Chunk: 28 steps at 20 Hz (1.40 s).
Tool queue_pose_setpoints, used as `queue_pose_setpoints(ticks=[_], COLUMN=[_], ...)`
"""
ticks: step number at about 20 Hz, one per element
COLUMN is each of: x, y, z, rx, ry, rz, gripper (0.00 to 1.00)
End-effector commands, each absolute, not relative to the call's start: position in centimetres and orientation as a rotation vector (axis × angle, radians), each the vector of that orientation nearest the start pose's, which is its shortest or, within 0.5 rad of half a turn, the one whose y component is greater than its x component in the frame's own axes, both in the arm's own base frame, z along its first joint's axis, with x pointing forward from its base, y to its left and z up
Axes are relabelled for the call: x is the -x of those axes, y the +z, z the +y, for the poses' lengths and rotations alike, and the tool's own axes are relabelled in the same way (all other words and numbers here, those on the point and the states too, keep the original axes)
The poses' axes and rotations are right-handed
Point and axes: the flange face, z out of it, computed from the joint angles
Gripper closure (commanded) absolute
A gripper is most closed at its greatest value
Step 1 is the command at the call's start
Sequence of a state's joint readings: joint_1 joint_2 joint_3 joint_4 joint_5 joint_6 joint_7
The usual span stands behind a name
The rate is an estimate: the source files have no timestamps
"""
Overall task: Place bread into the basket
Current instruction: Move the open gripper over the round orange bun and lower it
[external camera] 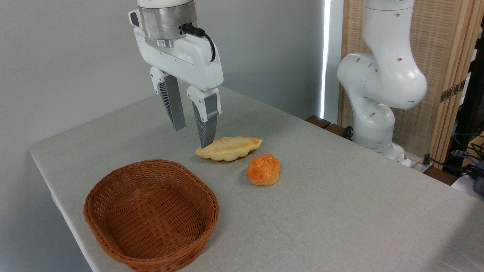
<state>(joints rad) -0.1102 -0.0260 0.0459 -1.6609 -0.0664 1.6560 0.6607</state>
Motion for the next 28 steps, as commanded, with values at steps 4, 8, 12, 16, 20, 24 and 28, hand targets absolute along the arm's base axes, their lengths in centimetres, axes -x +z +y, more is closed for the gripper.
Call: queue_pose_setpoints(ticks=[4,8,12,16,20,24,28], x=[-54.1,-54.1,-52.3,-50.3,-48.9,-47.0,-44.5], y=[60.2,60.2,59.1,56.2,54.4,52.5,48.8], z=[-3.3,-3.3,-3.1,-3.5,-3.9,-3.8,-4.8], rx=[3.017,3.014,3.002,2.977,2.933,2.923,2.925], ry=[-0.042,-0.050,-0.120,-0.188,-0.152,-0.192,-0.191], rz=[1.120,1.119,1.119,1.141,1.272,1.315,1.369], gripper=[0.00,0.00,0.00,0.00,0.00,0.00,0.00])
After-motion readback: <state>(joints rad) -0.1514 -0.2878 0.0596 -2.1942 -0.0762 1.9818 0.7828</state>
